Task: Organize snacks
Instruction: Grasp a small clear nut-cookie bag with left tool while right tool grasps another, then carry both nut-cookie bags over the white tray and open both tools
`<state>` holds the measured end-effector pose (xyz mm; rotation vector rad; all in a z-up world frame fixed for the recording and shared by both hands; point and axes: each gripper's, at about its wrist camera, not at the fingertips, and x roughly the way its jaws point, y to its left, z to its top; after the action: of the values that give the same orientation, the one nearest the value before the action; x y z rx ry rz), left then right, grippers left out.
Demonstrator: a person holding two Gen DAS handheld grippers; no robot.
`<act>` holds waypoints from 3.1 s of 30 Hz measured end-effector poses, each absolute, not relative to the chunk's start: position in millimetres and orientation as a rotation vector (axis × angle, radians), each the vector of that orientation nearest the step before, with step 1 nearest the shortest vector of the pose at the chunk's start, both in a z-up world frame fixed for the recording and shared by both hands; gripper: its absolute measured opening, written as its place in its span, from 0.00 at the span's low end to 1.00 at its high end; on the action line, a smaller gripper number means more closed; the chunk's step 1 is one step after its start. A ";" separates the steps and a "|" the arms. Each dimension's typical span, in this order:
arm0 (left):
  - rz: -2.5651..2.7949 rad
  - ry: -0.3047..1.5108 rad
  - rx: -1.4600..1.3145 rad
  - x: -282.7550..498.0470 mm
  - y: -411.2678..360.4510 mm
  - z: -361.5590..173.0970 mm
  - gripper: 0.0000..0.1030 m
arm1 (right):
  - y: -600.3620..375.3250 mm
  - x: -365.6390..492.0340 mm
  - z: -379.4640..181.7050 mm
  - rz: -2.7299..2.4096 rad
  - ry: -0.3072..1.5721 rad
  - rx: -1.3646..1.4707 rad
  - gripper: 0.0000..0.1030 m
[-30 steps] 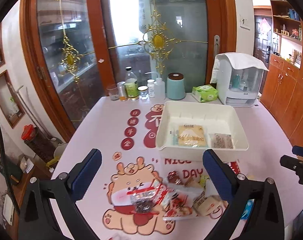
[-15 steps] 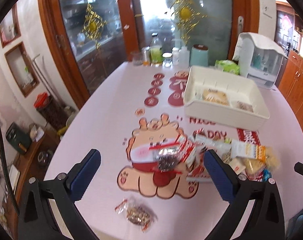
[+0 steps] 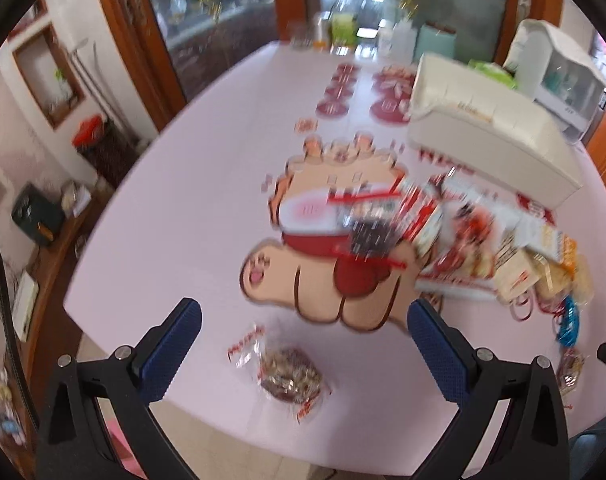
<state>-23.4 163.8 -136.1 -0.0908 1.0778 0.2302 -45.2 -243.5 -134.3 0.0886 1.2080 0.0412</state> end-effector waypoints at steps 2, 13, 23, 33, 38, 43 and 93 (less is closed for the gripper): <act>0.239 1.134 -0.114 -24.3 170.8 -158.4 0.99 | -244.4 -47.2 -147.5 0.031 1.237 0.094 0.81; 0.302 1.309 -0.239 -27.8 198.1 -229.4 0.99 | -246.2 -57.1 -194.4 0.001 1.347 0.131 0.81; 0.290 1.331 -0.263 -29.0 191.5 -238.9 0.83 | -240.6 -61.3 -203.6 0.023 1.367 0.118 0.78; 0.208 1.313 -0.134 -25.3 157.1 -227.1 0.52 | -214.9 -49.8 -201.9 0.050 1.344 0.026 0.45; 0.162 1.324 -0.095 -23.5 137.9 -225.7 0.50 | -212.5 -46.5 -202.5 0.057 1.337 0.023 0.42; 0.095 1.338 -0.069 -25.8 108.5 -222.6 0.49 | -212.8 -44.8 -202.9 0.069 1.338 0.020 0.41; -0.279 0.865 0.240 215.7 -33.2 -16.7 0.49 | -215.7 152.8 -17.6 0.077 0.907 0.030 0.41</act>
<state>215.7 -33.2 -16.7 0.2398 0.8649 -0.2788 152.8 -215.7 -17.6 0.0299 0.9068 0.0766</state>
